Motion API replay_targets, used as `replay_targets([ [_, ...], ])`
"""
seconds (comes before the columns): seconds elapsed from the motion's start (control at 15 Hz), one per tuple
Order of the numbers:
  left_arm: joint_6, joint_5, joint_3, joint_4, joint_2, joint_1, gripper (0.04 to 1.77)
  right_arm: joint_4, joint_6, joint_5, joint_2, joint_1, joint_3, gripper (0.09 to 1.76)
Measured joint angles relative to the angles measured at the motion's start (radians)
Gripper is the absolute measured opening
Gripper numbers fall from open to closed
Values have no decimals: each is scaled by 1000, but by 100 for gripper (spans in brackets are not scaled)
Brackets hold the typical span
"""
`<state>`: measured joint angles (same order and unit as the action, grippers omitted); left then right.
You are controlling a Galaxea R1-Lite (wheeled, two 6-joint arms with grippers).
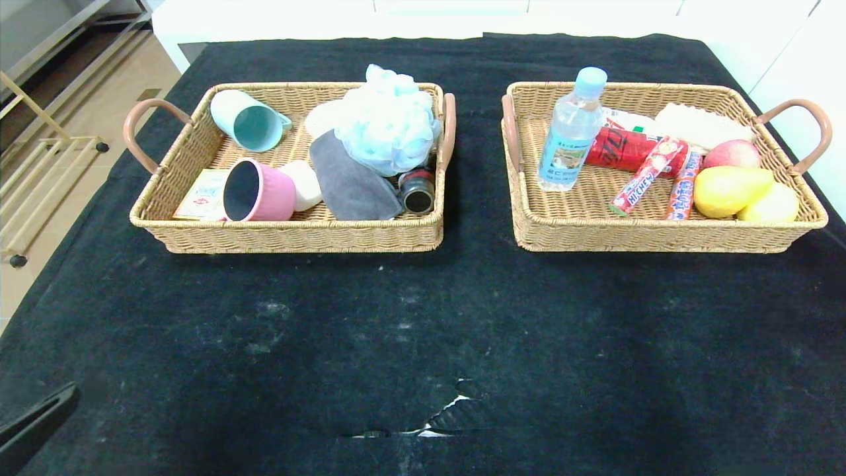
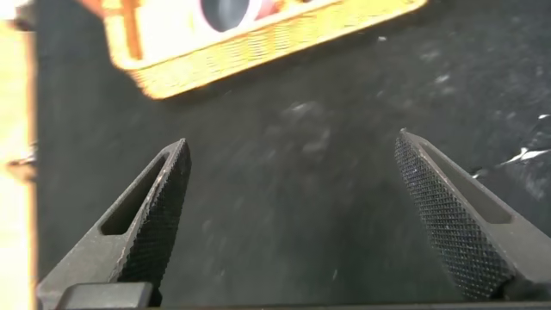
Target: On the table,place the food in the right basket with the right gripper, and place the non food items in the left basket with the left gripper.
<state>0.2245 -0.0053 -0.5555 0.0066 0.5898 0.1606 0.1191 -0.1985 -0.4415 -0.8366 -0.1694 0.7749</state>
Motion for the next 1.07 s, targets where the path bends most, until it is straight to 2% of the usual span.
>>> replay_targets([
  [0.2,3,-6,-14,104,-145,-74,172,123,-17,-30,156,18,-69,170],
  [0.4,5,-21,-56,231,-275,-144,172,243,-26,-37,309,120,-127,170],
  [0.53,6,-26,-79,277,-339,-177,172,266,-25,-26,409,154,-195,170],
  [0.73,7,2,-137,294,-376,-188,172,272,-17,9,541,166,-279,170],
  [0.93,3,-7,-239,436,-386,-189,172,272,-15,30,618,176,-299,170],
  [1.07,-1,-14,-280,461,-387,-190,172,273,-15,31,646,178,-305,170],
])
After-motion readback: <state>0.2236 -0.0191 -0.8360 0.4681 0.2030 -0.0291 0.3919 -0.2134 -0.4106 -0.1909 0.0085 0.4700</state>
